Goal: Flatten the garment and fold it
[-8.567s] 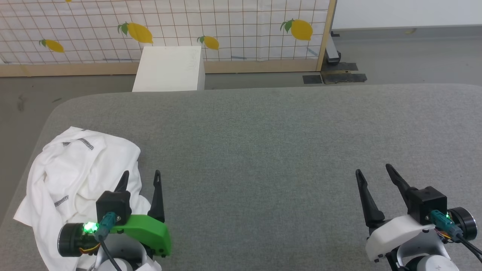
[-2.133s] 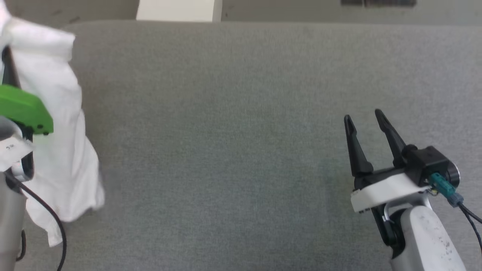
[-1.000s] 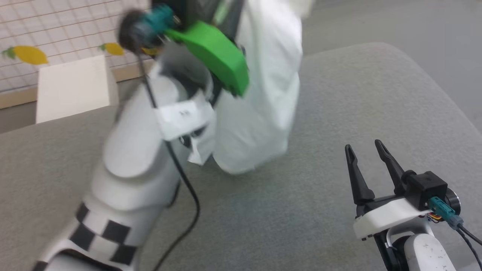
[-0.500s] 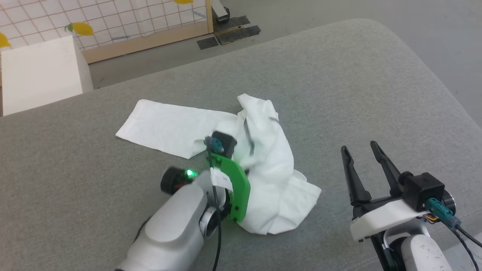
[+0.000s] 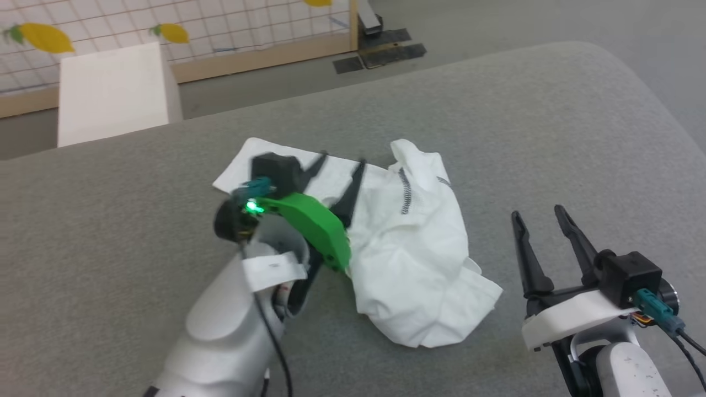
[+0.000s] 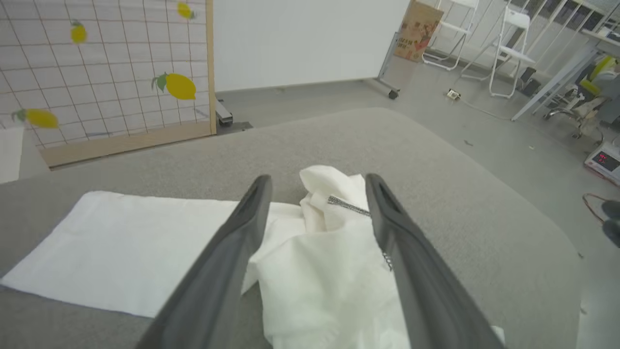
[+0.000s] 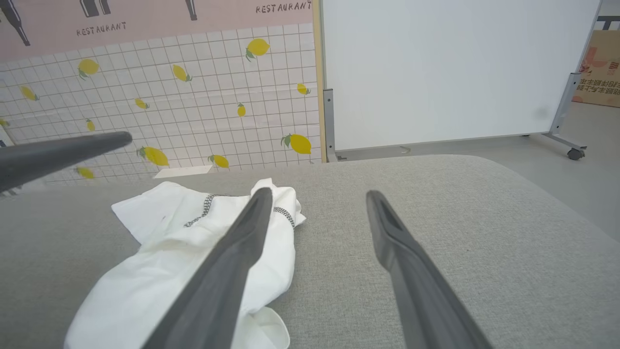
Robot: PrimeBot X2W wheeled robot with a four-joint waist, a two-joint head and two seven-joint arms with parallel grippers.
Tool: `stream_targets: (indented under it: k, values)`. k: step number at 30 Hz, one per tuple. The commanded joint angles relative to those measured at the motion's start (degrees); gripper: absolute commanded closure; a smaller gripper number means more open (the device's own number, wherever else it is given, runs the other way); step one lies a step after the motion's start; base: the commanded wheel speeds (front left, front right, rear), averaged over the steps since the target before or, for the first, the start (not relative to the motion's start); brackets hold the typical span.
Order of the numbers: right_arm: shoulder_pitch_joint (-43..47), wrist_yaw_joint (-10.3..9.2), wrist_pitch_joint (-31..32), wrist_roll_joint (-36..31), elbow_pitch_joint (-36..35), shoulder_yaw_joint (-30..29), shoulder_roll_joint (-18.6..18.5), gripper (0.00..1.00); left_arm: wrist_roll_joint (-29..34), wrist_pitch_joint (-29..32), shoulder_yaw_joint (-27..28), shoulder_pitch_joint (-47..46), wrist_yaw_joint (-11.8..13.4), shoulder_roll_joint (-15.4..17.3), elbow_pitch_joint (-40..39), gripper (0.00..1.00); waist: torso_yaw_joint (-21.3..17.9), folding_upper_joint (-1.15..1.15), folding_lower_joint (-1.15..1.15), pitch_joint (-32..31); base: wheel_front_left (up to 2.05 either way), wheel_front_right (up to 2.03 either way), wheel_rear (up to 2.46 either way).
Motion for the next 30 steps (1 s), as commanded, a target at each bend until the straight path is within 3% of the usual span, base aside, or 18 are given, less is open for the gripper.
stream_targets:
  k: [1,6,15,22,30]
  values:
    - [-0.15,-0.09,0.16,-0.44,-0.46,-0.34,0.04,0.0,0.48,-2.76,1.0,1.12,0.56,1.3,-0.98,0.0,2.53,0.0,0.0,-1.11,0.0,0.0,0.0]
    - [0.6,-0.09,0.95,-1.13,-1.72,-2.04,0.04,0.0,1.49,-10.28,4.69,4.55,2.04,4.35,-5.07,0.0,5.91,0.0,0.0,-2.46,0.0,0.0,0.0]
    - [2.16,-0.09,2.66,-1.56,-3.49,-3.33,0.04,0.0,4.24,-12.0,12.88,15.61,5.07,7.96,-12.9,0.0,9.78,0.0,0.0,-3.64,0.0,0.0,0.0]
    - [2.59,-0.09,4.39,-0.08,-3.43,-3.48,0.04,0.0,8.27,-12.02,18.69,24.76,5.37,6.99,-17.67,0.0,11.21,0.0,0.0,-3.85,0.0,0.0,0.0]
    - [-0.4,-0.09,18.49,5.74,1.24,-3.83,0.04,0.0,11.65,-12.03,23.32,29.72,3.62,4.08,-20.27,0.0,12.8,0.0,0.0,-2.97,0.0,0.0,0.0]
